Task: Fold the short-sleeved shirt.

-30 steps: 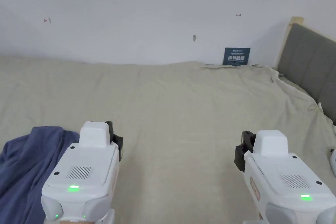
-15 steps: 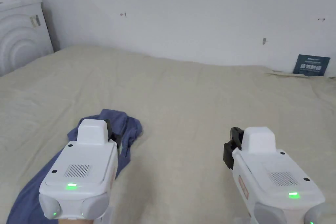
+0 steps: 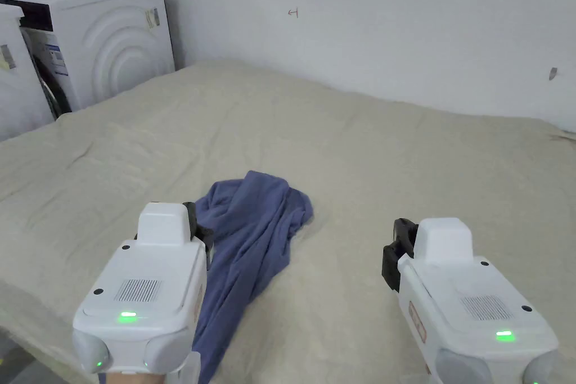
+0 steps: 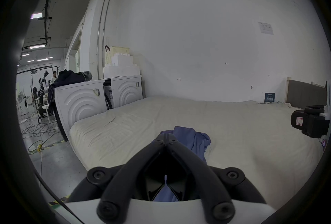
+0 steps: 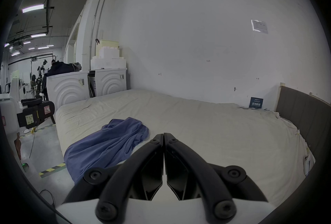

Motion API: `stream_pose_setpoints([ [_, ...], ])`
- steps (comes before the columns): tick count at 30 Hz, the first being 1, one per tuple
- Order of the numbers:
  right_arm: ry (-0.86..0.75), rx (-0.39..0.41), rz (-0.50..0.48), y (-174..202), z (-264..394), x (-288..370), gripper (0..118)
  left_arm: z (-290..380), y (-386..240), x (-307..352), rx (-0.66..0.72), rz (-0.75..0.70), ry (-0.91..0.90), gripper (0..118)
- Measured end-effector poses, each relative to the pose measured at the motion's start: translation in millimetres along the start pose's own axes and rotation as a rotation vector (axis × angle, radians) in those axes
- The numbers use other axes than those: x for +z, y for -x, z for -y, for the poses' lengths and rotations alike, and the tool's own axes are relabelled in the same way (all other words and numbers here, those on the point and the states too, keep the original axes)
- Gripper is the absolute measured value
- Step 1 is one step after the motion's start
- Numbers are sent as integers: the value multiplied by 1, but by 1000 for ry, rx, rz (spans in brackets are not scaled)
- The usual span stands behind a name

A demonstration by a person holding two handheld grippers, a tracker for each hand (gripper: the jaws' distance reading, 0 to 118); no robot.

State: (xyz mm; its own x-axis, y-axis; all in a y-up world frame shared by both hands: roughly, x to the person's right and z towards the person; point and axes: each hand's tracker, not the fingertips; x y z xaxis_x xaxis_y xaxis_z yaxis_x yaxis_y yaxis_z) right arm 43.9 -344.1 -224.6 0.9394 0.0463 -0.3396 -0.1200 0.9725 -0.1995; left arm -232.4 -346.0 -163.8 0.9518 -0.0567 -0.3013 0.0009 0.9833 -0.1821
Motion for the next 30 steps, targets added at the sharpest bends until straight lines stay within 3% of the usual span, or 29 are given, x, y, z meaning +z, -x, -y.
stream_pose_setpoints([
  [3,4,-4,0,0,1,-1,0,1,1,-8,20,35,37,7],
  [5,8,-11,0,-2,1,-2,0,0,0,-15,25,53,71,32],
  [7,9,-14,4,-3,1,-2,0,-1,0,-25,18,81,101,73],
  [9,10,-15,8,-5,1,-3,0,-4,-1,-38,12,99,148,93],
  [11,12,-18,12,-7,1,-6,0,-9,-1,-53,31,130,210,95],
  [16,24,-24,24,-11,3,-16,0,-24,-3,-109,-7,221,307,118],
  [23,68,-28,45,-13,12,-44,0,-38,-23,-223,-144,331,559,118],
  [30,110,-51,76,-21,23,-77,0,-23,-53,-329,-196,373,772,118],
])
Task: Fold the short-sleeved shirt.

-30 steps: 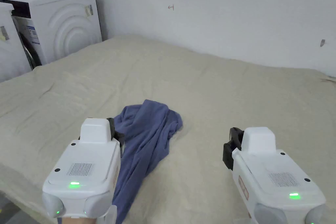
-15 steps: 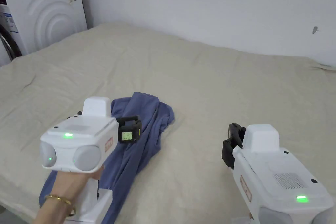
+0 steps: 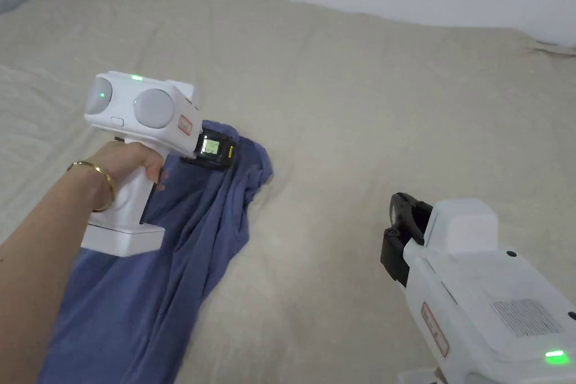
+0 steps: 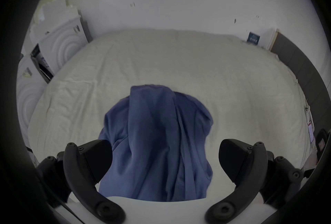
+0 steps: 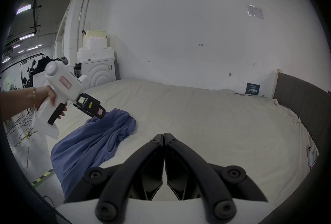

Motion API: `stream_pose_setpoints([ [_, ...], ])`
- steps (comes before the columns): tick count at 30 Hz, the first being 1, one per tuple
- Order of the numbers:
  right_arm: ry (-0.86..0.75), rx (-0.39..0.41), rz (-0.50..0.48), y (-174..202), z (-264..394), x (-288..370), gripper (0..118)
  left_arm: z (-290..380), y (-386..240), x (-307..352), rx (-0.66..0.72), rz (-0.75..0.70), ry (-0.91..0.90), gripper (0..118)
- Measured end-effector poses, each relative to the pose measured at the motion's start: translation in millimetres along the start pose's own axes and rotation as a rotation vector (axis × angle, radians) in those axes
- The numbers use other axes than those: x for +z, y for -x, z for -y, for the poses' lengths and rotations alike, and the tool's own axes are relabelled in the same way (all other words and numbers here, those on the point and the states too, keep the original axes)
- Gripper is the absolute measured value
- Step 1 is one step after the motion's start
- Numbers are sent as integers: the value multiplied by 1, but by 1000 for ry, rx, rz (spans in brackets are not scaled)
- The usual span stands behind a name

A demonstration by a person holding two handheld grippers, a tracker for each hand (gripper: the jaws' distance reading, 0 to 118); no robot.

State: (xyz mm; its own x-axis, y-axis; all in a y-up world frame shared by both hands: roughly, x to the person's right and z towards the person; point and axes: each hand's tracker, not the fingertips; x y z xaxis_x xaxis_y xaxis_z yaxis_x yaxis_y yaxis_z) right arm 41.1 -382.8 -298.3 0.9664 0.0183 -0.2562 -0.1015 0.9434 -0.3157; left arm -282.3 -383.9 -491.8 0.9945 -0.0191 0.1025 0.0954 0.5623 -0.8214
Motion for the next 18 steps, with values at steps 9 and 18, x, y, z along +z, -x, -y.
stream_pose_setpoints([
  [9,57,17,11,-8,13,-32,0,-15,2,-85,-35,-20,220,100],
  [18,83,-4,14,-14,20,-35,0,0,3,-88,103,56,205,4],
])
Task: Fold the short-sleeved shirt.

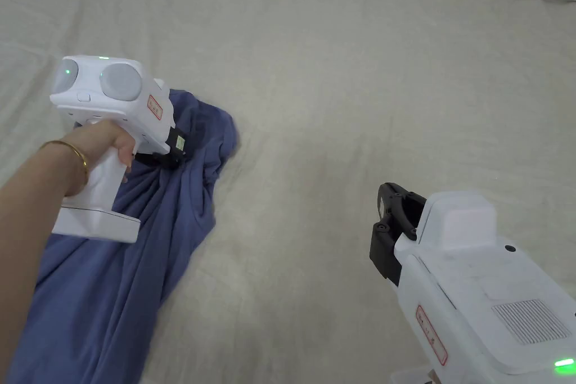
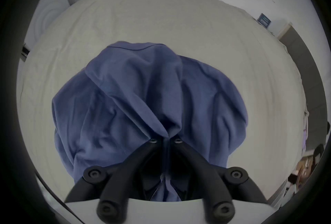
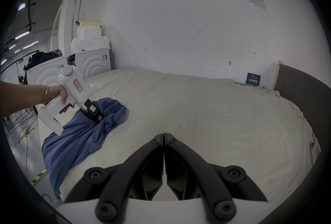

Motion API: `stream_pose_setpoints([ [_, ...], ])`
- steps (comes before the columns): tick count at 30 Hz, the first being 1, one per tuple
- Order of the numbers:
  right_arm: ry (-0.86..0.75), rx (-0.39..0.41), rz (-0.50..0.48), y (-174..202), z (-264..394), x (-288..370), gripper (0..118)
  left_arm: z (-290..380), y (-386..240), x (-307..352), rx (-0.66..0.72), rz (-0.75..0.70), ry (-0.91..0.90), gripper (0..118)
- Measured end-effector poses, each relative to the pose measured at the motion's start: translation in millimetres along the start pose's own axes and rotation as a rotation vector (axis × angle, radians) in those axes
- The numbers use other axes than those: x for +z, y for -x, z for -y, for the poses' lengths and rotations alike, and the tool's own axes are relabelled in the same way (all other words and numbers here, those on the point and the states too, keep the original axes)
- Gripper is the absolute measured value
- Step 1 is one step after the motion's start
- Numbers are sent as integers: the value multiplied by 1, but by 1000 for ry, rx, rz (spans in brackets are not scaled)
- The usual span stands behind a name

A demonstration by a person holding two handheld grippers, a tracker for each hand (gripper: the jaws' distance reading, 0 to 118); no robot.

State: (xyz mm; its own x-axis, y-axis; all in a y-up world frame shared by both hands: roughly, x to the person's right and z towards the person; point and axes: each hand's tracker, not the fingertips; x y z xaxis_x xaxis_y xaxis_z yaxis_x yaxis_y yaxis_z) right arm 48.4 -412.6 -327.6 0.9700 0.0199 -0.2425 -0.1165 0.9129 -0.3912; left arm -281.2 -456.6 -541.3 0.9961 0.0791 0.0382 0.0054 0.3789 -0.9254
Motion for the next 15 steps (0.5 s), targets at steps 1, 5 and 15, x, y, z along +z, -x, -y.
stream_pose_setpoints([
  [1,-2,0,1,0,-1,3,0,4,0,1,25,4,-17,2],
  [5,-13,-7,2,-3,-5,14,0,14,-4,9,80,-31,-89,0],
  [15,-92,2,13,-7,-21,67,0,57,-26,100,94,-147,-444,0],
])
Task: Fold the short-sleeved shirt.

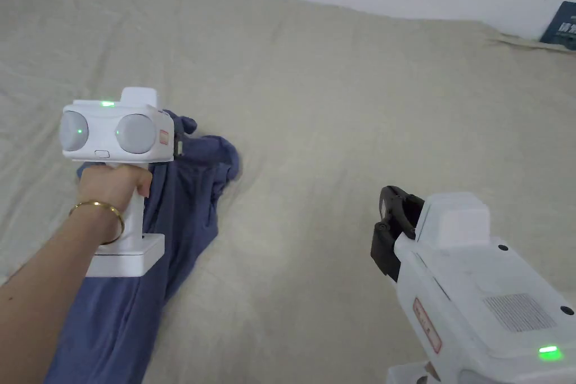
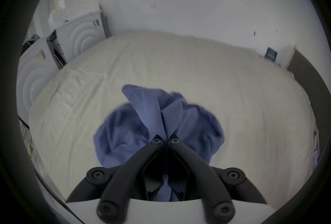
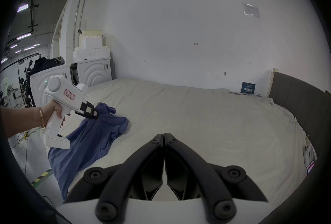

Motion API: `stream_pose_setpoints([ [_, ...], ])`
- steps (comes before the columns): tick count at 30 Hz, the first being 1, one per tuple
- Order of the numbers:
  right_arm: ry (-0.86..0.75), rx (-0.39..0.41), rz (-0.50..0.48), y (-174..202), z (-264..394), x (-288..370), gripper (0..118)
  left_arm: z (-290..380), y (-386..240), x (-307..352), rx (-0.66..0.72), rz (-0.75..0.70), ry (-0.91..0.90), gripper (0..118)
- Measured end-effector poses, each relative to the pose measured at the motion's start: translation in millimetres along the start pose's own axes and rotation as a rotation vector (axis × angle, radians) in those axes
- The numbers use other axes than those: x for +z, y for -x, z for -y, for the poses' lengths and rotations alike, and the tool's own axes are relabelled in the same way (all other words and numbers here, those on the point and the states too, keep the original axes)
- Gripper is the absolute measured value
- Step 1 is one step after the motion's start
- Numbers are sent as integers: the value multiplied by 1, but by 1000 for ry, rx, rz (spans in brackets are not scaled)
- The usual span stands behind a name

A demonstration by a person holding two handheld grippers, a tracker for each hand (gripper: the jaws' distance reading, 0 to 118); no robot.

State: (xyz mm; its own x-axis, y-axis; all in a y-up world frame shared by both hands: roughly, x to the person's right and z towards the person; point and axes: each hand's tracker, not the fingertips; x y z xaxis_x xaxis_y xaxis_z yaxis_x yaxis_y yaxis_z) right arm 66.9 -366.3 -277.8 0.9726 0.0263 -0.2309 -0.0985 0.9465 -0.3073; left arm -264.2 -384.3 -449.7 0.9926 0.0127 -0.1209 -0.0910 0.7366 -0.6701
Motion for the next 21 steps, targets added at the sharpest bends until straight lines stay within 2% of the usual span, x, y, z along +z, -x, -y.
stream_pose_setpoints([
  [7,-68,5,16,-7,-13,43,0,-20,21,88,4,-51,-123,0],
  [13,-111,4,19,-14,-16,71,0,-56,46,166,81,-58,-298,0],
  [21,-141,-18,42,-28,-13,97,0,-125,44,249,-3,-97,-496,0],
])
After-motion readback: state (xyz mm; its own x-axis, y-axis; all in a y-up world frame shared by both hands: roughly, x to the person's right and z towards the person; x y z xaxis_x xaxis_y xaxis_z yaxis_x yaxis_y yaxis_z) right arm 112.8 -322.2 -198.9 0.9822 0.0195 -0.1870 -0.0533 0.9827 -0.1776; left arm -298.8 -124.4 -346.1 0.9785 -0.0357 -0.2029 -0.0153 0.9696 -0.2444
